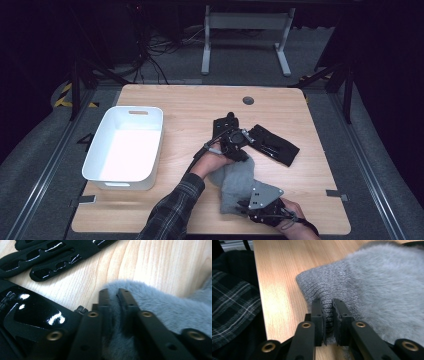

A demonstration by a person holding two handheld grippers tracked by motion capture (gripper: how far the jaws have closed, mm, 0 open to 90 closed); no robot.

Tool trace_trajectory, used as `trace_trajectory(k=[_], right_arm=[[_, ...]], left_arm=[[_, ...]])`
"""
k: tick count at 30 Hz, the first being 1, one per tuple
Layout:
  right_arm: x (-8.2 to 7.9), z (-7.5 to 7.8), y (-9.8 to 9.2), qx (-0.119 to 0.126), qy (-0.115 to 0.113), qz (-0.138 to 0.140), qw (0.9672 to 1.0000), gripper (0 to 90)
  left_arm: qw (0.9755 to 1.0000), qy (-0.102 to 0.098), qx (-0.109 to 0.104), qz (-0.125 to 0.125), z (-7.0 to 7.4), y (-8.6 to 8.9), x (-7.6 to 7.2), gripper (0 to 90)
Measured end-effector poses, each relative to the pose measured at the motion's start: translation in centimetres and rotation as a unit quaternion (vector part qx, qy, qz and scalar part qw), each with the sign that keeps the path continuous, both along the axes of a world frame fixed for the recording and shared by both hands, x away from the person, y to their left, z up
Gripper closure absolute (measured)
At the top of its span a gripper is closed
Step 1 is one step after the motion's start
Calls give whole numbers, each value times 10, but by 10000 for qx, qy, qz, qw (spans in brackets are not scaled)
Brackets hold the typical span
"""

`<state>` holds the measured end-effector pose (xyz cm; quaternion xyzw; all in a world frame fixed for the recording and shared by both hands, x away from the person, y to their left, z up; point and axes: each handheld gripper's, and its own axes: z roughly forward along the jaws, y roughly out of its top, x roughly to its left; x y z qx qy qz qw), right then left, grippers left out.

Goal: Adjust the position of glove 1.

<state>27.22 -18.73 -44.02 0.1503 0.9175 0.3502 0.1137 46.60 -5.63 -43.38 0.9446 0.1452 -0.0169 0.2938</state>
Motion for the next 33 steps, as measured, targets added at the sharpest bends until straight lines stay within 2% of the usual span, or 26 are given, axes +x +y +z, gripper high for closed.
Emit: trace_trajectory(k=[4,6,8,12,16,19,23,25,26,27,33], right_arm=[[-1,9,-10,268,72,-55,9996,845],[-2,15,-16,427,85,-65,9990,848],[-3,22,-22,572,94,-87,9983,848],[-1,34,-34,873,117,-162,9960,849],[3,46,-48,1096,63,-261,9936,851],[8,53,-59,1165,27,-336,9926,850],[18,58,-76,1127,19,-451,9926,851],[21,58,-80,1123,19,-481,9925,850],[27,60,-87,1083,26,-552,9926,851],[28,60,-88,1061,27,-579,9927,851],[41,61,-96,892,-53,-564,9944,851]], left_arm=[[9998,87,-105,112,5,7,2,867],[9994,118,-246,217,10,13,2,869],[9988,101,-375,291,17,18,2,870],[9980,76,-501,377,28,28,1,871],[9958,-26,-693,593,48,46,-5,872],[9940,-43,-836,709,59,58,-11,872],[9915,-78,-1012,817,64,73,-21,872],[9915,-75,-1027,800,65,77,-24,873],[9904,-81,-1105,825,66,84,-31,873],[9904,-81,-1105,825,66,84,-31,874],[9864,-216,-1367,885,69,101,-59,877]])
